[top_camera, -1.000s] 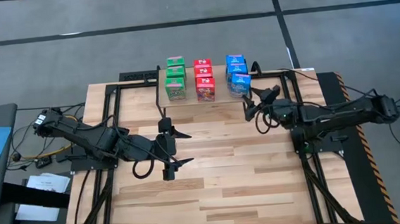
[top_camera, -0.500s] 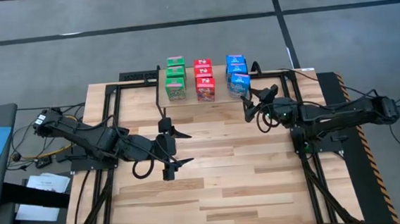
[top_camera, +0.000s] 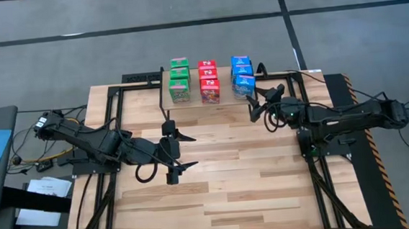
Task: Stack cereal on shelf
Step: Put the blue cereal box on the shelf aligned with the other blue cereal boxes
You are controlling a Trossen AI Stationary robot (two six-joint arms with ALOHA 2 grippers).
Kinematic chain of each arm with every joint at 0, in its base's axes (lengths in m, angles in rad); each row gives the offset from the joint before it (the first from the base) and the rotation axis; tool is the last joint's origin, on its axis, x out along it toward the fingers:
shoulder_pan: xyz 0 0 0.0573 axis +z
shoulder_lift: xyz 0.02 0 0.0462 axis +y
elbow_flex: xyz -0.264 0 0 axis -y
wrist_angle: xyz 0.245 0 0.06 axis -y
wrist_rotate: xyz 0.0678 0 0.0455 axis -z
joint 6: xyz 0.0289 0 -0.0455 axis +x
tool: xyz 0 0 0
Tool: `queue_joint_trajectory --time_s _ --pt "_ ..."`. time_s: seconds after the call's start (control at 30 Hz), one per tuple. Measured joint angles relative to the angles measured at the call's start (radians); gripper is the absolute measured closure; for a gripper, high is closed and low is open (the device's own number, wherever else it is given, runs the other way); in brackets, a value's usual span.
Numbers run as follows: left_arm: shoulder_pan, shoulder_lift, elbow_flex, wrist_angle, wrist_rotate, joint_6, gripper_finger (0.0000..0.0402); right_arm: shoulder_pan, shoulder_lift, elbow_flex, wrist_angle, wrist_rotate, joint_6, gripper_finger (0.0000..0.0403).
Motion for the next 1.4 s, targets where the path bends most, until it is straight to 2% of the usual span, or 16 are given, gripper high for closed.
queue_joint_trajectory --time_s 0.17,0.37,0.57,0.83,1.07,1.4 --pt "0.0 0.0 0.0 0.0 0.0 0.0 0.0084 0.011 0.0 0.0 0.0 0.0 0.0 0.0147" --pt "-0.007 -0.031 0.0 -0.028 -0.008 -0.004 0.0084 0.076 -0.017 0.0 -0.001 0.0 0.0 0.0147" --pt "-0.027 -0.09 0.0 -0.13 -0.008 -0.077 0.0084 0.158 -0.1 0.001 -0.003 0.004 -0.065 0.0147" --pt "-0.04 -0.104 0.0 -0.134 -0.007 -0.072 0.0084 0.181 -0.192 0.001 -0.051 -0.018 -0.071 0.0147" --pt "-0.039 -0.104 0.0 -0.134 -0.008 -0.065 0.0084 0.153 -0.144 0.001 -0.102 -0.146 -0.071 0.0147" --pt "-0.039 -0.104 0.0 -0.133 -0.008 -0.038 0.0084 0.088 -0.062 0.001 -0.079 -0.204 -0.07 0.0147"
